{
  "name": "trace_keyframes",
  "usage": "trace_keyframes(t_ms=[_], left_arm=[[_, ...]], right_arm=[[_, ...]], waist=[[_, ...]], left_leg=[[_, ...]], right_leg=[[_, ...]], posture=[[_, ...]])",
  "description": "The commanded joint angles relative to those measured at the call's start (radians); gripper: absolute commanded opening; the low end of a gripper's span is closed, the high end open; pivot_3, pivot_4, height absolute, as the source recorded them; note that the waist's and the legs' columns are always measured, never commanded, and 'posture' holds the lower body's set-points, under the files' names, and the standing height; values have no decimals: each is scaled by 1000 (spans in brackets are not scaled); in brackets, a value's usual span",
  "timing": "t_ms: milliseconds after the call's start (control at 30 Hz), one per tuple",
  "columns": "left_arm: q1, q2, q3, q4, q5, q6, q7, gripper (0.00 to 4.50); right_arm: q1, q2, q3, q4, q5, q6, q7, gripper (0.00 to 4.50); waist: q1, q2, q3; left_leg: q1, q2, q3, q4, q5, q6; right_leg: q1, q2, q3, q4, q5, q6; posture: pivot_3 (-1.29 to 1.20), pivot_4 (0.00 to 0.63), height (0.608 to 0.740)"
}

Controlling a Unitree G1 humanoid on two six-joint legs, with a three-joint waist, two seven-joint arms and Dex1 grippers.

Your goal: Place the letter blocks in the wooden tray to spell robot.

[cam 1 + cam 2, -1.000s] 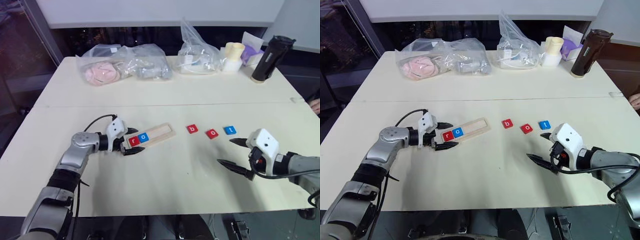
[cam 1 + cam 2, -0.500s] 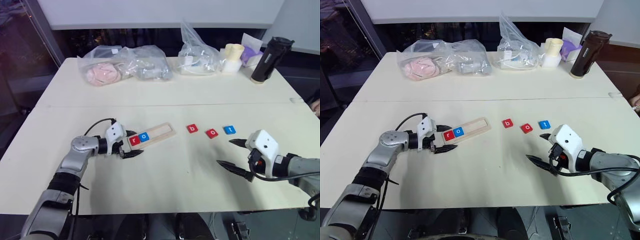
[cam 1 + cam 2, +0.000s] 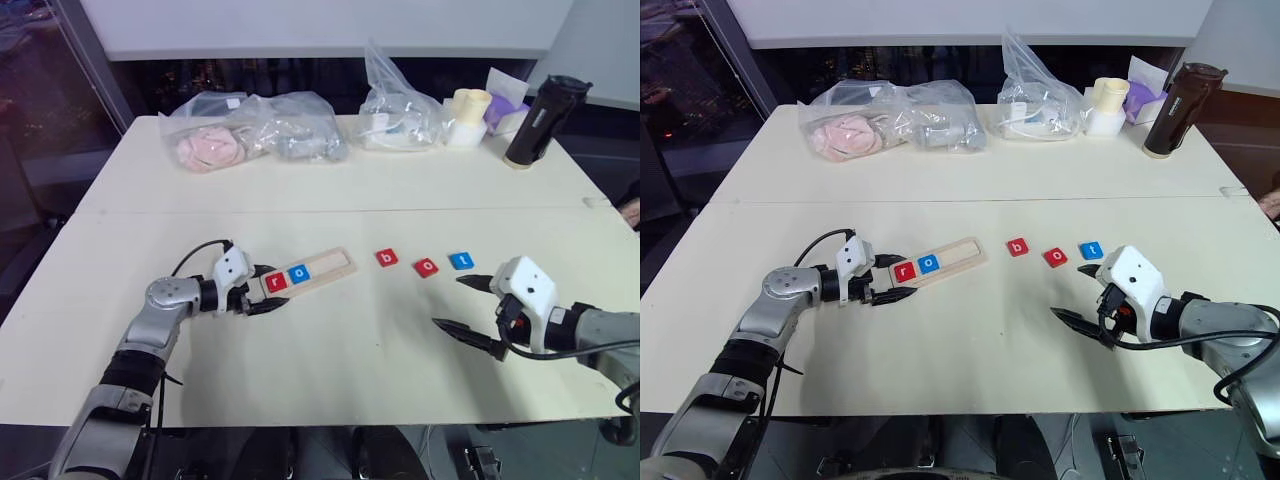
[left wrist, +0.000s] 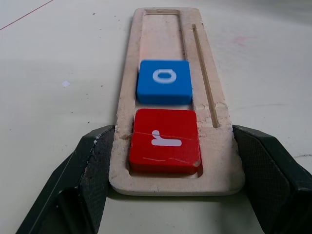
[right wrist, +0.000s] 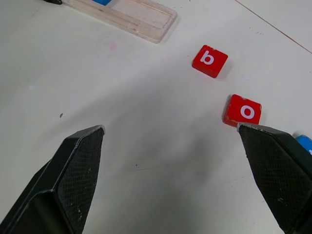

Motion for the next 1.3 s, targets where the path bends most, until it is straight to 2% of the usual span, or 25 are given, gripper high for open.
trace_keyframes(t_ms=[33,333,667,1300], left_arm=[[22,11,-16,24,33,18,-2,3169],[95,30,-61,-133,15,-30,-96,3169],[151,61,-103,-311,-14,14,-168,3169],[252,73,-115,-262,-4,-124,-197,3169]], right_arm=[[-1,-9,-20,-21,-4,-5,0,4500],[2,-10,-22,-23,-2,-2,-2,4500],[-5,-10,-14,-31,-1,6,-3,4500],[-17,-5,10,-30,-4,4,-5,4500]], waist=[[0,0,0],[-3,0,0],[-1,0,0],[-2,1,0]], left_leg=[[0,0,0,0,0,0],[-2,0,0,-2,0,0],[-3,0,0,-3,-1,2],[-3,0,0,-4,-1,2]], right_leg=[[0,0,0,0,0,0],[-1,0,0,-3,0,0],[-1,-1,0,-8,0,0],[0,-1,0,-9,0,-1]], posture=[[0,150,740],[0,150,740],[0,150,740],[0,150,740]])
